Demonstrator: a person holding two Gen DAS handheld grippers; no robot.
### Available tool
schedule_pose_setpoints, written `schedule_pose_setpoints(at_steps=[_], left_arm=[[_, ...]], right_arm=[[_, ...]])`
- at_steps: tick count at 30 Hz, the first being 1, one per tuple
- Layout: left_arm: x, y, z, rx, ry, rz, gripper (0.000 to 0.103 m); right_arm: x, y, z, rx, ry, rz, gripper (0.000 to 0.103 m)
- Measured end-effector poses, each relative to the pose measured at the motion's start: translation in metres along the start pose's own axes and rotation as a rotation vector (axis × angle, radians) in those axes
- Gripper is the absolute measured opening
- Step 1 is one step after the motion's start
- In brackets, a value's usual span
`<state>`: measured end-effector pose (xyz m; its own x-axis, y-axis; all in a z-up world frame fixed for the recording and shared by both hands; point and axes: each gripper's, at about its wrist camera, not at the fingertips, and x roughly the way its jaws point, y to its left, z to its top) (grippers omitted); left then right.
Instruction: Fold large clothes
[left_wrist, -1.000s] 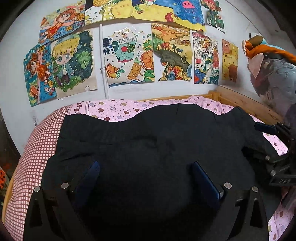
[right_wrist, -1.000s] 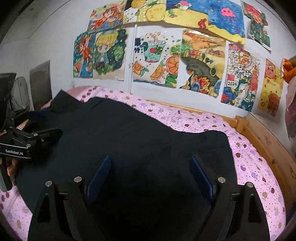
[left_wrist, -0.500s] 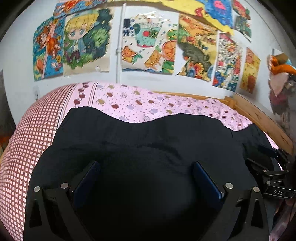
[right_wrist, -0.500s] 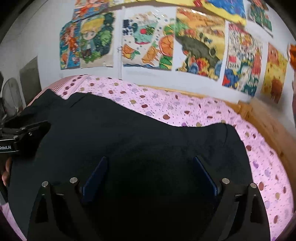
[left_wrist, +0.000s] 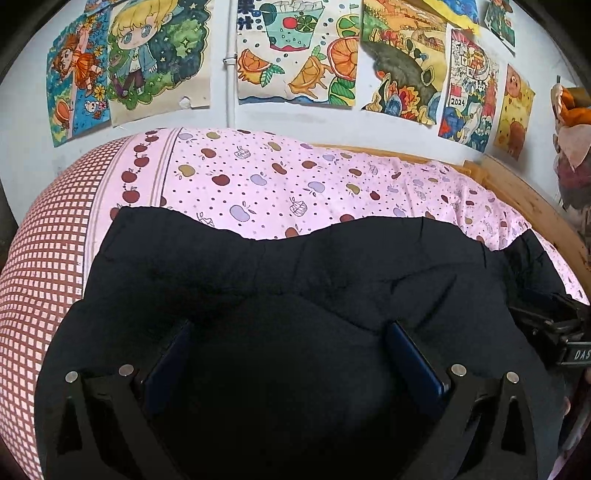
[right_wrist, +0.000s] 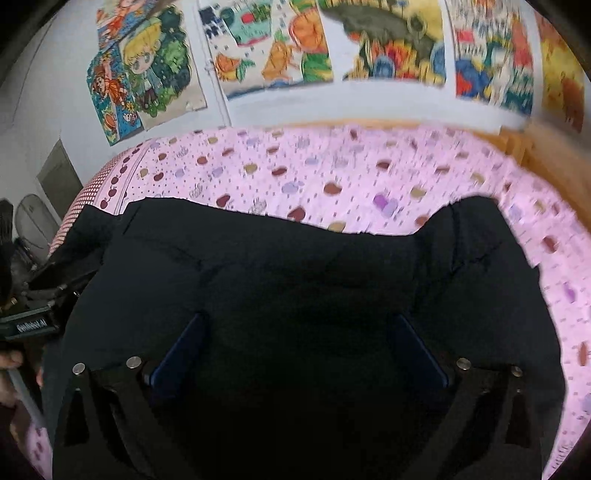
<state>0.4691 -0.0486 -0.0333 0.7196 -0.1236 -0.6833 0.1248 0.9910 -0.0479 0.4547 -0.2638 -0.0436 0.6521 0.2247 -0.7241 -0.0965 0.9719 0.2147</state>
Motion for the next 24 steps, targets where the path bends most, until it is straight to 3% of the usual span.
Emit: schedule_pose_setpoints(at_steps=[10,24], left_arm=[[0.019,-0.006,-0.002,0.026,-0.004,0.009,0.103],[0.026,-0.018,-0.007,0.072,-0.039,0.066,0.103]], right_arm=[[0.031,-0.005,-0.009,0.034,0.029,0.06,0.102],[0.047,-0.001,-0.013,0.012,0.036,0.012,0.102]])
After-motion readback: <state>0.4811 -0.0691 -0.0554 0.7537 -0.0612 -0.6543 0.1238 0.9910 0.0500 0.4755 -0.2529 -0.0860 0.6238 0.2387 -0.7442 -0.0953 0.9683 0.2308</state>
